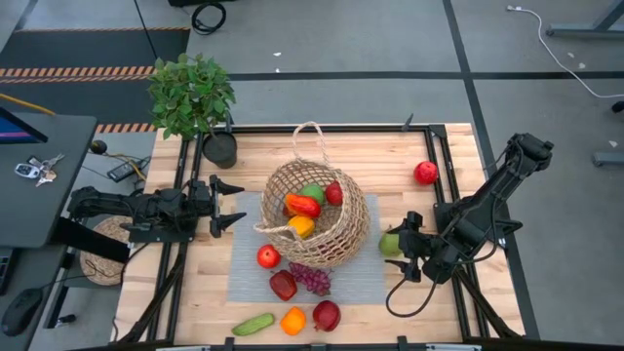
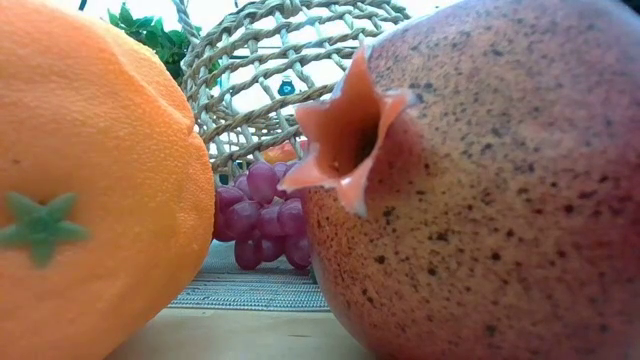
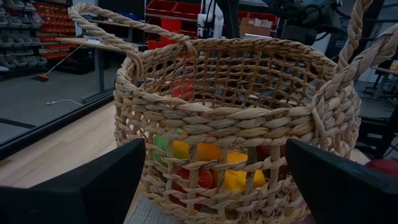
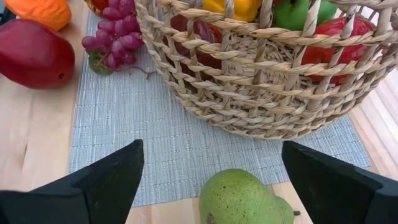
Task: Build produce basket
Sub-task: Put the pear into the basket
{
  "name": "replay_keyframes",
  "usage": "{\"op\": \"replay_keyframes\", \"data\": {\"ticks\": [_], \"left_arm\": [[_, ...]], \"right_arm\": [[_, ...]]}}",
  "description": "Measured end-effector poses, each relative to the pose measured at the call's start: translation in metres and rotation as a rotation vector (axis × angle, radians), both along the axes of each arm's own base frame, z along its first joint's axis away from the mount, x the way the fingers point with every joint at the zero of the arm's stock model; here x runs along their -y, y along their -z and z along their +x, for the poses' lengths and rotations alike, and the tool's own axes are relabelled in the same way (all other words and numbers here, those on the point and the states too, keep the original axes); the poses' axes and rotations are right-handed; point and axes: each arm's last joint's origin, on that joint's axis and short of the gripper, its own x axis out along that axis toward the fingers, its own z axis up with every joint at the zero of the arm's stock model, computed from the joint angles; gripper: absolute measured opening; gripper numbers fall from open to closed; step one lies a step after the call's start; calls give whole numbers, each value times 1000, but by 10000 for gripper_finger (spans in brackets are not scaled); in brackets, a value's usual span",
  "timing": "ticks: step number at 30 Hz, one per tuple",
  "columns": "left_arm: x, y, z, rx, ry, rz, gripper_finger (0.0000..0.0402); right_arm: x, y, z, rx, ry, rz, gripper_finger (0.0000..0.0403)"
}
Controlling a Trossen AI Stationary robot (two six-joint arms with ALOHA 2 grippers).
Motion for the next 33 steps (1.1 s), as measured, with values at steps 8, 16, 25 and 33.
{"op": "replay_keyframes", "data": {"ticks": [8,16,25,33], "left_arm": [[0,0,0,0,0,0,392],[0,0,0,0,0,0,392],[0,0,0,0,0,0,392],[0,0,0,0,0,0,392]], "right_arm": [[0,0,0,-2,-2,3,384],[0,0,0,-10,-9,6,384],[2,19,-3,-28,-26,22,384],[5,27,-6,-39,-26,35,384]]}}
